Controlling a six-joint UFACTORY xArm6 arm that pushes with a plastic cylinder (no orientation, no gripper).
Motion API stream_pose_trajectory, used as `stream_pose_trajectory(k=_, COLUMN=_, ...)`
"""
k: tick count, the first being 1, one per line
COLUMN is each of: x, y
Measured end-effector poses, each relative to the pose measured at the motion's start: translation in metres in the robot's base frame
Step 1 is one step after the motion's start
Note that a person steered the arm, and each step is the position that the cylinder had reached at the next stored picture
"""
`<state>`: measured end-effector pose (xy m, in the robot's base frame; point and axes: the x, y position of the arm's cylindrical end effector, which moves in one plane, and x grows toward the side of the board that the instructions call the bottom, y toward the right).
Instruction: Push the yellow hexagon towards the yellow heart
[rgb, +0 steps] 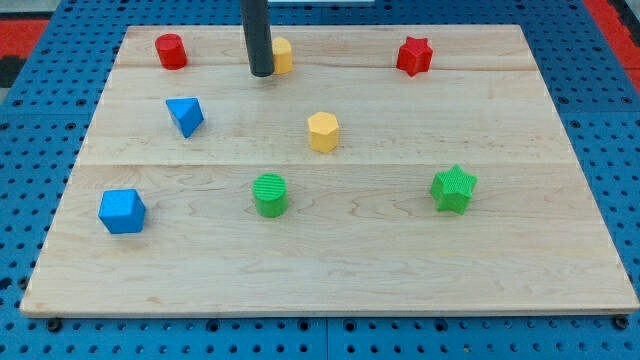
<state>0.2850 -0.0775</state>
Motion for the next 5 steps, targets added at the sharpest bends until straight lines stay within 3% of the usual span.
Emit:
stream_pose_trajectory(k=2, x=0.039, y=0.02)
stream_pose_trajectory(k=4, x=0.07, y=0.15)
stream_pose_trajectory(k=5, x=0.118, y=0.158)
